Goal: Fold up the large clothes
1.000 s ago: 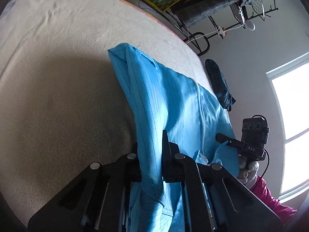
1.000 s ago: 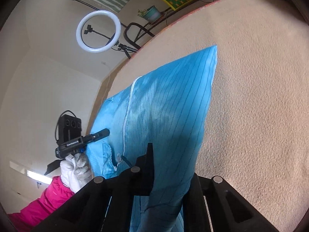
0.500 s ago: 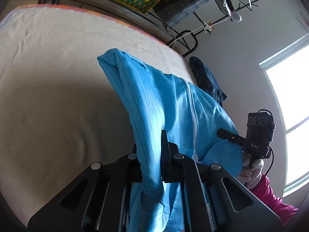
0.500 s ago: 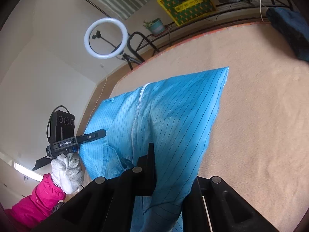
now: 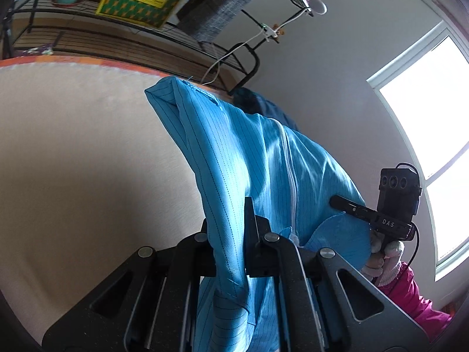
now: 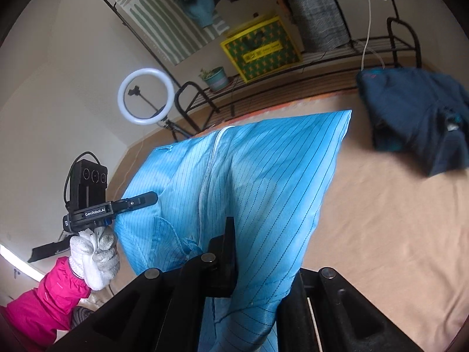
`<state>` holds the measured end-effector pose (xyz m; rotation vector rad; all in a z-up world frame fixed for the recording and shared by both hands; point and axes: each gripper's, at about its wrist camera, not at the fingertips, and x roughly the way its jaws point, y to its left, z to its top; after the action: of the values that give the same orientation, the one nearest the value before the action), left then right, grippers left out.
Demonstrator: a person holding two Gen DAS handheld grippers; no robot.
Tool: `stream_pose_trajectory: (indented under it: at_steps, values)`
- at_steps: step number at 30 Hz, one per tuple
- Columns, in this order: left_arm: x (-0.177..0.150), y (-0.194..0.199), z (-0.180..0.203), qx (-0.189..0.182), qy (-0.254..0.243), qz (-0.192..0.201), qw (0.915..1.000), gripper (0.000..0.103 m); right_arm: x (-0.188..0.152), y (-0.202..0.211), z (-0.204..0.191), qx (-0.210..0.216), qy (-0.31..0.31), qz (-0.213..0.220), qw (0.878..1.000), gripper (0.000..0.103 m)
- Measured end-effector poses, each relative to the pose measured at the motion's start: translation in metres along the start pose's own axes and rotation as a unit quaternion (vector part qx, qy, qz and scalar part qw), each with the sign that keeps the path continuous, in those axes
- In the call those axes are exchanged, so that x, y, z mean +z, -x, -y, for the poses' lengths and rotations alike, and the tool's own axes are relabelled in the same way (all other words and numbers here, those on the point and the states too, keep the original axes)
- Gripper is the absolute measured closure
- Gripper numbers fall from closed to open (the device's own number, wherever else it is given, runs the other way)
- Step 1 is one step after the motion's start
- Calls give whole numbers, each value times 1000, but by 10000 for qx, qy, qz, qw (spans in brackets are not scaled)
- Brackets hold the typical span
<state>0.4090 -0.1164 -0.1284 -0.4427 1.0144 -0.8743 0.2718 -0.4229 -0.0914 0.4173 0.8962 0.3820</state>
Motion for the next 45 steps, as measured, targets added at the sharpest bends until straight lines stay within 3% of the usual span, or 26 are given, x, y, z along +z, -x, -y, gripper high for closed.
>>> stream_pose_trajectory:
  at_steps: [15,24,32,38,41,42,45]
  values:
    - [95,-176,92,-600,-428,171,9971,98,102,80,118,-1226,495,488,9900,100]
    - [143,-267,134,-521,-612,338,9962,98,171,85,191,-1701,501,736,9814,100]
    - [155,-320,121,-159,-418,291,9986,98,188,51,247,-1886,400,695,9788,100]
    - [159,-337,103,32,-166,328,9993,98,194,32,285,-2215,289,680,9723,100]
    - [157,-340,99,91,-138,278,9995,98,197,22,304,-2595,187,419,9646,84]
    - [157,-341,98,103,-115,261,9995,97,196,21,309,-2860,162,338,9575,69]
    - [156,-341,96,233,-57,236,9994,92,192,30,318,-3274,-13,389,9441,66]
